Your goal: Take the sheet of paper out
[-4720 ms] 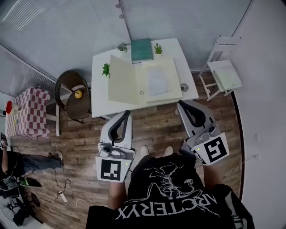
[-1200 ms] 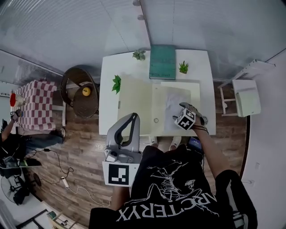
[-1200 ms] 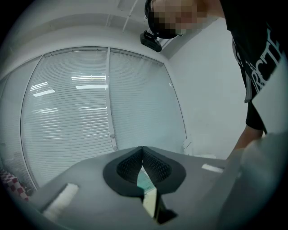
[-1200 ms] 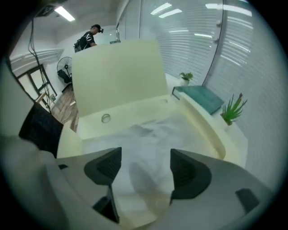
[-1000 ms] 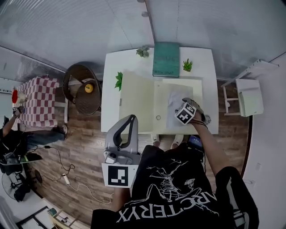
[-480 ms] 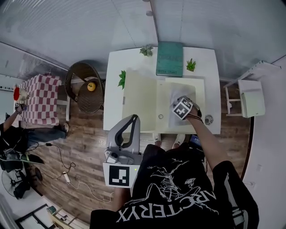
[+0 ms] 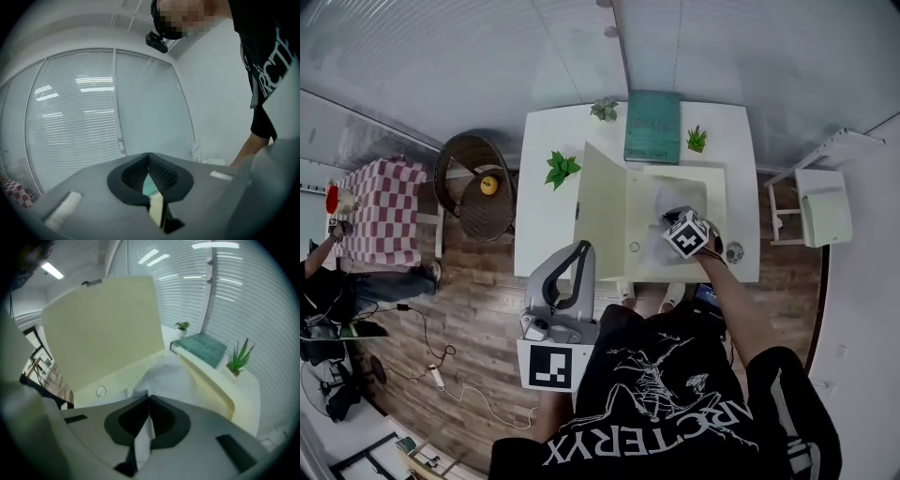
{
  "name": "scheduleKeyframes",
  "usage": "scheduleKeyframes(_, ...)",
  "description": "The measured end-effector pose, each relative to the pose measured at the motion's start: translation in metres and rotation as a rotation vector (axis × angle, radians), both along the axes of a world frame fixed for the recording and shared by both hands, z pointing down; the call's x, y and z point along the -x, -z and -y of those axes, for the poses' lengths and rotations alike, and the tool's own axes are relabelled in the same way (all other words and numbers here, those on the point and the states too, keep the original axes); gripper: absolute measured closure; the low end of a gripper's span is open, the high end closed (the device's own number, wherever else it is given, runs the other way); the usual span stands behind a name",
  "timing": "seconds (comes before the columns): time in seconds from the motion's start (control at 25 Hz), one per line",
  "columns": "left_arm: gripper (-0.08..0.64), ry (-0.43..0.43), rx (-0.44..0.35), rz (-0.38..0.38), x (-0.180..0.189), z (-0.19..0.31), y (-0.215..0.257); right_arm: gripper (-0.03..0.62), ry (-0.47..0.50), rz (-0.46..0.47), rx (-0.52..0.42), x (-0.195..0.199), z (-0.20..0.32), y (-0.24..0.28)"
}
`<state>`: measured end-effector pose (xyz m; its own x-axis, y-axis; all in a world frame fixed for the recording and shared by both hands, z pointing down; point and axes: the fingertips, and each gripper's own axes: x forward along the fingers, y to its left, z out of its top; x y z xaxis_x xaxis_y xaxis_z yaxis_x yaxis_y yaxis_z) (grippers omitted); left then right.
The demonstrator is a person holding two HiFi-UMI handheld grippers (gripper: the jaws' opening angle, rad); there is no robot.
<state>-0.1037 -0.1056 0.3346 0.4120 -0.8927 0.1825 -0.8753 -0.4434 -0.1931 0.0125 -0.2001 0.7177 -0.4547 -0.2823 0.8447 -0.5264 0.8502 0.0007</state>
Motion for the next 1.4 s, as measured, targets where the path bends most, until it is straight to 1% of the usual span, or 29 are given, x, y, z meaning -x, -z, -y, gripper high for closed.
scheduleKeyframes(0.12, 0.548, -0.018, -0.001, -0.010, -0.005, 0.002, 0.000, 0.577, -0.073, 0.161, -0.045, 0.004, 0.001, 0.050)
scheduleKeyframes(0.2, 0.548, -0.033, -0.003, -0.020, -0.011, 0.005, 0.000, 0.577, -0.109, 0.279, -0.067, 0.005, -0.001, 0.088)
scheduleKeyframes(0.28, 0.548, -0.050, -0.008, -0.027, -0.017, 0.009, 0.000, 0.578, -0.140, 0.377, -0.097, 0.002, -0.003, 0.126)
scheduleKeyframes(0.4, 0.548, -0.073, -0.015, -0.040, -0.024, 0.014, 0.001, 0.577, -0.175, 0.480, -0.174, -0.005, -0.004, 0.181)
scheduleKeyframes(0.52, 0.548, -0.092, -0.029, -0.052, -0.030, 0.018, 0.004, 0.578, -0.213, 0.562, -0.282, -0.017, -0.005, 0.237)
scheduleKeyframes(0.68, 0.548, -0.118, -0.043, -0.064, -0.038, 0.023, 0.010, 0.578, -0.231, 0.585, -0.443, -0.037, -0.009, 0.297)
scheduleKeyframes(0.96, 0.548, -0.142, -0.063, -0.088, -0.043, 0.029, 0.017, 0.578, -0.258, 0.662, -0.658, -0.061, -0.023, 0.384)
scheduleKeyframes(1.04, 0.548, -0.144, -0.068, -0.103, -0.043, 0.031, 0.018, 0.577, -0.261, 0.674, -0.695, -0.064, -0.027, 0.396)
scheduleKeyframes(1.24, 0.548, -0.137, -0.079, -0.114, -0.038, 0.034, 0.020, 0.578, -0.266, 0.677, -0.753, -0.065, -0.033, 0.416)
scheduleKeyframes(1.4, 0.548, -0.121, -0.095, -0.109, -0.030, 0.039, 0.025, 0.577, -0.269, 0.661, -0.797, -0.063, -0.037, 0.423)
